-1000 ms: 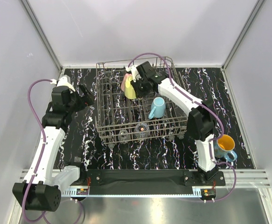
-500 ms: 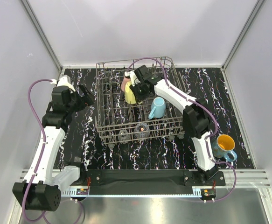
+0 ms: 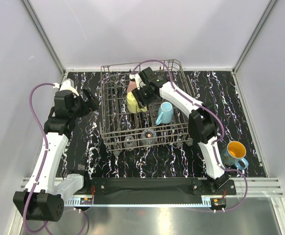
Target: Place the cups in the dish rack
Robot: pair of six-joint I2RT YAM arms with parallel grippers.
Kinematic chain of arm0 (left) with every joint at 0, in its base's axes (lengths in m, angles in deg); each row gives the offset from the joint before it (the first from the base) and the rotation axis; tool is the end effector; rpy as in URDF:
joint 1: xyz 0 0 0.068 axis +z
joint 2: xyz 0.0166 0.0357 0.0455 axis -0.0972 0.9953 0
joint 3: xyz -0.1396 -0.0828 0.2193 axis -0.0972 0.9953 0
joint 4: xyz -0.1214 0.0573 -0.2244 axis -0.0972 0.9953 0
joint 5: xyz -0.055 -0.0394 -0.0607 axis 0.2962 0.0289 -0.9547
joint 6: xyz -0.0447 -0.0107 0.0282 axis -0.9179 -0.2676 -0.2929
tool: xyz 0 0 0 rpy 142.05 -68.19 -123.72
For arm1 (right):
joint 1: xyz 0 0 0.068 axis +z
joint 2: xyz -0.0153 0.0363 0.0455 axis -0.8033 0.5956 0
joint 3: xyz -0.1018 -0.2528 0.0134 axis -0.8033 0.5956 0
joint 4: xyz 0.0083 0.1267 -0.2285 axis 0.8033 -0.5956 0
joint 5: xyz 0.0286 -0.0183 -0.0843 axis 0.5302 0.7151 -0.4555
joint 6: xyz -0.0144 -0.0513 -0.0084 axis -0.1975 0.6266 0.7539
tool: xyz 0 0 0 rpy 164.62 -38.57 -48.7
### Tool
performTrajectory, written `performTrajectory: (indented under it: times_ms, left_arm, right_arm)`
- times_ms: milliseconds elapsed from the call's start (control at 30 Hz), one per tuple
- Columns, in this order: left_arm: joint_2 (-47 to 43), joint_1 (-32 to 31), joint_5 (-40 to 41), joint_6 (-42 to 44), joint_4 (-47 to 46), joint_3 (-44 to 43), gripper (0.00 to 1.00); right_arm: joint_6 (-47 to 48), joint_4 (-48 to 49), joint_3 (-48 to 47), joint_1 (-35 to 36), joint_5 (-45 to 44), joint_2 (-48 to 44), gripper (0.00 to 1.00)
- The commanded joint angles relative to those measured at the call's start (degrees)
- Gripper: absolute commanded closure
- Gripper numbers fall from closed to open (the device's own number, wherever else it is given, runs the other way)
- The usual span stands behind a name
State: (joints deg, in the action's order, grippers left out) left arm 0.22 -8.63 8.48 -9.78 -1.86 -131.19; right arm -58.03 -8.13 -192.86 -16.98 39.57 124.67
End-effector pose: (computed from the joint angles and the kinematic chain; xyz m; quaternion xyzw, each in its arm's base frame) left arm 0.2136 -0.0124 0.3389 -0.1704 0.8484 -0.1414 0.4809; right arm 0.3932 0.2963 0.2452 -0.3674 0.8838 0.1334 0.2573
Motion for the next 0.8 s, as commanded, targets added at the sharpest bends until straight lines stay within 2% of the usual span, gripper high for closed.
performTrajectory:
  times_ms: [0, 200, 400, 533, 600, 633, 700, 733, 767]
  left_arm:
    - [0.1, 0.2, -0.5, 0.9, -2.8, -0.4, 0.01]
    - [-0.1, 0.2, -0.3, 1.0, -2.7, -0.4, 0.01]
    - [-0.2, 0.2, -0.7, 0.9, -2.7, -0.4, 0.01]
    - [0.0, 0.2, -1.0, 0.8, -2.8, -0.3, 0.01]
    - [0.0, 0.2, -1.2, 0.7, -2.9, -0.4, 0.01]
    - [0.0, 0.2, -1.1, 0.7, -2.7, -0.4, 0.01]
    - [-0.1, 0.2, -1.2, 0.8, -2.7, -0.4, 0.01]
    - [-0.1, 0.2, -1.3, 0.8, -2.6, -0.6, 0.01]
    - [-0.1, 0.2, -1.3, 0.8, -2.6, -0.5, 0.01]
  right_arm:
    - [-0.6, 3.5, -3.0, -0.2, -1.0, -1.3, 0.35]
    - [-2.3, 1.7, -5.3, -0.1, -1.4, -3.7, 0.3]
    - [-4.7, 0.3, -6.0, -0.2, -3.8, -11.0, 0.24]
    - [-6.1, 0.1, -5.4, -0.2, -6.6, -18.6, 0.16]
    - [-8.2, 0.5, -4.2, -0.1, -10.6, -21.2, 0.12]
    - [-9.0, 1.4, -3.4, -0.2, -13.0, -24.1, 0.06]
    - [-10.7, 2.5, 0.2, -0.2, -23.3, -27.3, 0.0]
    - [-10.9, 3.6, 1.8, -0.3, -32.0, -30.3, 0.0]
    - [-10.9, 4.4, 5.5, -0.3, -36.2, -31.9, 0.0]
